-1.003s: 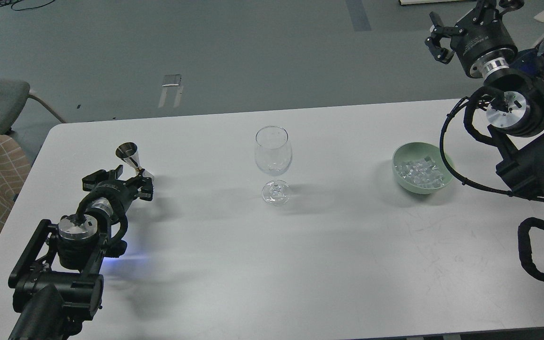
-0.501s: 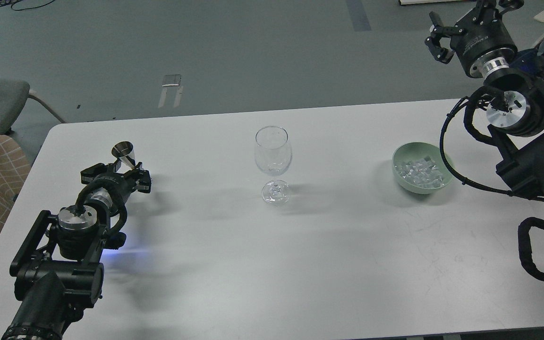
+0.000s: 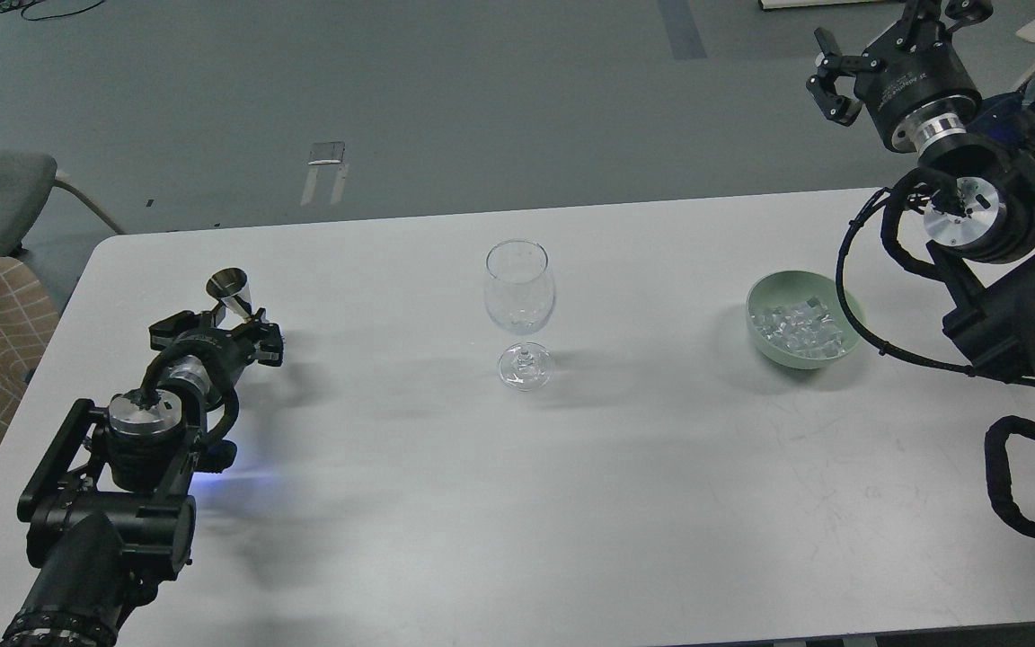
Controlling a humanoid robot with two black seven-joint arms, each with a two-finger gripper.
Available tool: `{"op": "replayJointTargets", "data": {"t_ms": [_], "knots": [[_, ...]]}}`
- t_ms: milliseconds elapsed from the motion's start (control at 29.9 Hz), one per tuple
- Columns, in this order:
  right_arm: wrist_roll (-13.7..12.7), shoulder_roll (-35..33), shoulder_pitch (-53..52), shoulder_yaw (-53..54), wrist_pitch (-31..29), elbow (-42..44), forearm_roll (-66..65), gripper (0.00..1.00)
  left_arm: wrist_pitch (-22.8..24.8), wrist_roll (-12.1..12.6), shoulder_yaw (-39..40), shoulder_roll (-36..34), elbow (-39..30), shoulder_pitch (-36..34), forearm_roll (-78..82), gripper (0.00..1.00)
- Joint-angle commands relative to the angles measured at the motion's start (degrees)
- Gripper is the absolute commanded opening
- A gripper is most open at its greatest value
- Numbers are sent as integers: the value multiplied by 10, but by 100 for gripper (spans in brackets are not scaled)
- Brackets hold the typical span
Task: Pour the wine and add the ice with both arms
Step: 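Lift the jigger with the left gripper and raise it upright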
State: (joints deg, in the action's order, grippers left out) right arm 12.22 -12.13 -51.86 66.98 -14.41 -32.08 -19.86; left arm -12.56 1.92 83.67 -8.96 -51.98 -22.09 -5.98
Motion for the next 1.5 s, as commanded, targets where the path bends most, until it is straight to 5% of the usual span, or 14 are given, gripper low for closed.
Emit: {"op": "replayJointTargets", "data": {"t_ms": [0,702,1470], "knots": [[0,0,-1,0,0,0,0,100,1,-2,-1,1,12,-6,0,48],[0,0,0,0,0,4,-1,100,45,-3,2,0,100,-59,-5,48],[0,0,-3,0,0,4,-3,100,47,-1,3,-1,101,-59,-7,27]]}}
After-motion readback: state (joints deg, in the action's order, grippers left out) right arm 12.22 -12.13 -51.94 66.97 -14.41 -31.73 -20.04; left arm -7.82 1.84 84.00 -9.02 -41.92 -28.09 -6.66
